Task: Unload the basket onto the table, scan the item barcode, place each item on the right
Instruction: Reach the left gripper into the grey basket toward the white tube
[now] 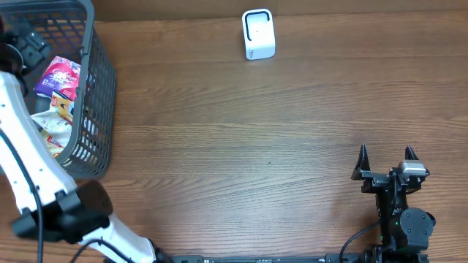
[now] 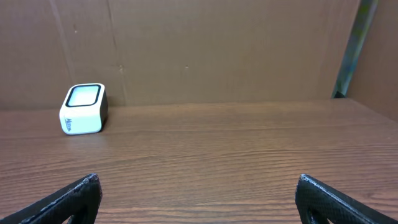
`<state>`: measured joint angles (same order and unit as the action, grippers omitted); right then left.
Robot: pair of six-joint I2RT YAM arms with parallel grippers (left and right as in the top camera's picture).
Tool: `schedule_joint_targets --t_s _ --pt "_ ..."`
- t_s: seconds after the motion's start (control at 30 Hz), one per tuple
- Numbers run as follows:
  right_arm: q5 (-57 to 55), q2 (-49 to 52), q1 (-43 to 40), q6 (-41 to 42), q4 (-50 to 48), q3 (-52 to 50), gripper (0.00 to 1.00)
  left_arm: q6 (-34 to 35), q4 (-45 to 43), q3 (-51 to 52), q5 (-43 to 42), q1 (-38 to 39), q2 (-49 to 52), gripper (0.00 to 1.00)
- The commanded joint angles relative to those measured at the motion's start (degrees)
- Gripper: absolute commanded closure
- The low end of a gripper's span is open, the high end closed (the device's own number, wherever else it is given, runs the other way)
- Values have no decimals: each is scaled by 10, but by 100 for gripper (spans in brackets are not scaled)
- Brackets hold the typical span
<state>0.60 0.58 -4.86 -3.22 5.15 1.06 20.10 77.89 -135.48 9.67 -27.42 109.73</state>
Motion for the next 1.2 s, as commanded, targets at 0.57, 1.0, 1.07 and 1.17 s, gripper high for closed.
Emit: schedule_joint_targets --t_s 0.57,1.0,1.07,1.17 --pt "-5 -4 3 -2 -3 -6 0 40 145 -6 -18 -66 216 0" --pt "-5 -4 3 -2 -3 -6 0 42 131 61 -16 -66 249 0" --pt "-5 -4 3 -2 -3 -6 0 42 114 87 -16 -66 249 0" --pt "-5 -4 3 -2 -3 -6 0 42 86 129 -18 -66 249 0"
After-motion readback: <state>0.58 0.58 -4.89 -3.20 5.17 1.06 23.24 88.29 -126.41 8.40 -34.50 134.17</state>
